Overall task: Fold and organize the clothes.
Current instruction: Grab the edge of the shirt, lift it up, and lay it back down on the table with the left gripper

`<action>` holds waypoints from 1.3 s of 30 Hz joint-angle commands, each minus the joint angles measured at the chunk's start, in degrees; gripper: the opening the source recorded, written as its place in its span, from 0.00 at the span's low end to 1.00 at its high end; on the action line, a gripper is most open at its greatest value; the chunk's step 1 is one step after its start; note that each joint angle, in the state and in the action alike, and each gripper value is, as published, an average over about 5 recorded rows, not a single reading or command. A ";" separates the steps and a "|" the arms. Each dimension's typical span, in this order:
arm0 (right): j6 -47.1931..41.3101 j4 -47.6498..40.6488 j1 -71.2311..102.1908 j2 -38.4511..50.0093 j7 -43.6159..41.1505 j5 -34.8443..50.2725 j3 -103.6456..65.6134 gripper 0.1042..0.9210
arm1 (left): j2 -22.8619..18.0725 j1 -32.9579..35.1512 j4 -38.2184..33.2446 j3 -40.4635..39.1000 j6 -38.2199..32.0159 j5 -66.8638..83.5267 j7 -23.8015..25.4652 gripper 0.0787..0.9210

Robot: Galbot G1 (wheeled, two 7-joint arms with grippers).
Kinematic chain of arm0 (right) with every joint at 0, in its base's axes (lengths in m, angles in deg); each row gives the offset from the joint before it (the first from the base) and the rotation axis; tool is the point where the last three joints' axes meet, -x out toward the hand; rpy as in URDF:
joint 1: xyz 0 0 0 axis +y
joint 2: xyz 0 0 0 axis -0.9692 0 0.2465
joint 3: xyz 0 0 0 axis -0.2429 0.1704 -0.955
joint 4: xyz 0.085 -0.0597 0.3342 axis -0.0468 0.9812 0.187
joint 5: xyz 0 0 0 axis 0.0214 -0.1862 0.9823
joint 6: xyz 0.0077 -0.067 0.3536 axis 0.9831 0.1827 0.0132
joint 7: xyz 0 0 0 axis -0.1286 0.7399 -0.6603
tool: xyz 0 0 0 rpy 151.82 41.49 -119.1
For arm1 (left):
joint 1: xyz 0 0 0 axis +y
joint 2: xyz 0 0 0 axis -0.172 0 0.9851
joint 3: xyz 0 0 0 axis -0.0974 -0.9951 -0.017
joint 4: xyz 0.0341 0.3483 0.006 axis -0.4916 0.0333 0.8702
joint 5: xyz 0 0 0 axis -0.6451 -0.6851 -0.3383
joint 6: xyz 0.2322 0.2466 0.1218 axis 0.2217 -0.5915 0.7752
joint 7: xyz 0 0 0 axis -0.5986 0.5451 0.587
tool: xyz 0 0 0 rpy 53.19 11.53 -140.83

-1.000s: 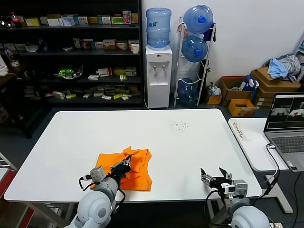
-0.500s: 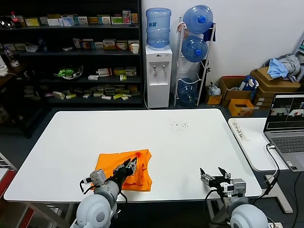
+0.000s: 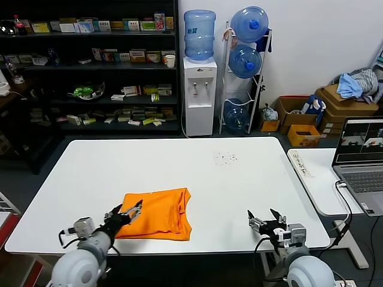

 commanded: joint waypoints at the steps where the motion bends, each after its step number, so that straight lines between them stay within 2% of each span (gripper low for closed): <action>1: 0.48 0.43 0.09 0.07 -0.29 0.02 -0.04 0.88 | 14.66 3.32 6.36 5.94 0.63 4.92 12.98 0.88; 14: 0.31 2.16 1.55 0.15 -0.10 -0.01 -1.05 0.88 | 13.63 -5.07 14.13 -0.51 2.30 3.68 18.31 0.88; 37: -0.14 2.66 2.08 0.10 0.33 -0.01 -1.78 0.88 | 12.81 -9.83 17.89 -7.80 2.79 0.33 18.03 0.88; 39: -0.15 2.58 1.98 0.11 0.33 0.02 -1.74 0.88 | 12.65 -10.11 18.19 -8.04 2.76 0.06 17.96 0.85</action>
